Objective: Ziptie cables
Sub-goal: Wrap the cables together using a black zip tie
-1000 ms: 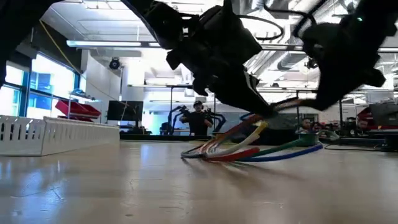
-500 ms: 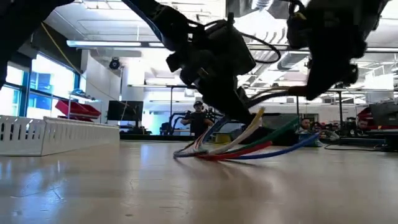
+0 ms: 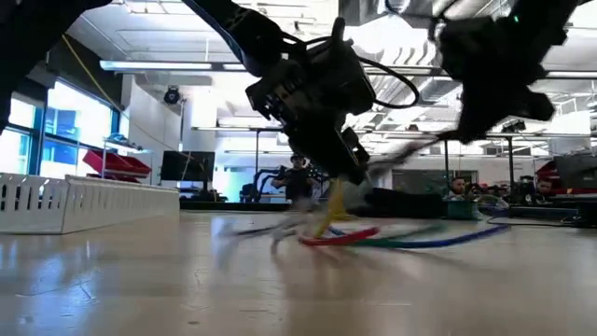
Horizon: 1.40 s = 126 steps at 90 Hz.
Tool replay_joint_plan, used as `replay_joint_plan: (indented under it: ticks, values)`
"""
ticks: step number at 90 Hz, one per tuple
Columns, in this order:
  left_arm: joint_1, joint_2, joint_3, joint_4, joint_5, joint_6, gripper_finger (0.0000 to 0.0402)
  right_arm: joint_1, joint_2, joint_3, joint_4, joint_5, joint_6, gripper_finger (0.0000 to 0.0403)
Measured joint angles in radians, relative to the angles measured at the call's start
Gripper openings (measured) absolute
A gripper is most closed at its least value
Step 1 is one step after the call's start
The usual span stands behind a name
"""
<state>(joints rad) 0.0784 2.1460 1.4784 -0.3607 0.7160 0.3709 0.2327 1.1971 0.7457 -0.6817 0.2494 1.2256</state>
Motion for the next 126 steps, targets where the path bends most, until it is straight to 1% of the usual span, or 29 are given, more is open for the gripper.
replay_joint_plan:
  ticks: [9,17,21,28,34,43,53,62,74,80,85,94,101,107,112,126]
  values:
    - [0.0,0.0,0.0,-0.002,0.005,-0.002,0.0,-0.004,-0.001,-0.064,0.028,-0.05,0.008,0.0013]
    - [0.0,0.0,0.0,0.003,0.005,-0.004,0.0,-0.004,0.002,-0.116,0.115,-0.06,0.023,0.0014]
    - [0.0,0.0,0.0,0.01,0.005,-0.013,0.0,-0.004,0.002,-0.138,0.147,-0.06,0.032,0.0023]
    - [0.002,0.0,0.0,0.022,0.005,-0.029,0.0,-0.004,0.002,-0.159,0.171,-0.059,0.032,0.0054]
    - [0.007,0.0,0.0,0.025,0.006,-0.054,0.0,-0.004,0.002,-0.163,0.164,-0.04,0.03,0.0089]
    - [0.019,0.0,0.0,0.028,0.013,-0.107,0.0,-0.004,0.0,-0.164,0.147,-0.044,0.007,0.0145]
    - [0.038,0.0,0.0,0.025,0.021,-0.17,0.0,-0.001,-0.033,-0.152,0.146,-0.085,-0.083,0.0196]
    - [0.058,0.0,0.0,0.024,0.084,-0.241,0.0,0.032,-0.067,-0.102,0.163,-0.067,-0.202,0.0216]
    - [0.081,0.0,0.0,0.039,0.165,-0.364,0.0,0.083,-0.06,-0.053,0.248,-0.05,-0.415,0.0214]
    - [0.091,0.0,0.001,0.072,0.189,-0.43,0.0,0.106,-0.029,-0.053,0.33,-0.052,-0.54,0.0205]
    - [0.098,0.0,0.001,0.104,0.196,-0.5,0.0,0.117,0.008,-0.053,0.382,-0.032,-0.636,0.0195]
    - [0.106,0.0,0.001,0.164,0.198,-0.614,0.0,0.119,0.088,-0.044,0.425,0.053,-0.8,0.0176]
    - [0.106,0.0,0.001,0.198,0.196,-0.66,0.0,0.119,0.138,-0.023,0.452,0.131,-0.898,0.016]
    - [0.106,-0.001,0.001,0.205,0.185,-0.678,0.0,0.109,0.175,-0.005,0.458,0.159,-0.95,0.0149]
    - [0.105,-0.002,0.001,0.203,0.182,-0.693,0.0,0.102,0.198,0.004,0.457,0.161,-0.97,0.0141]
    - [0.105,-0.002,0.001,0.209,0.166,-0.716,0.0,0.081,0.225,0.013,0.466,0.161,-0.983,0.0122]
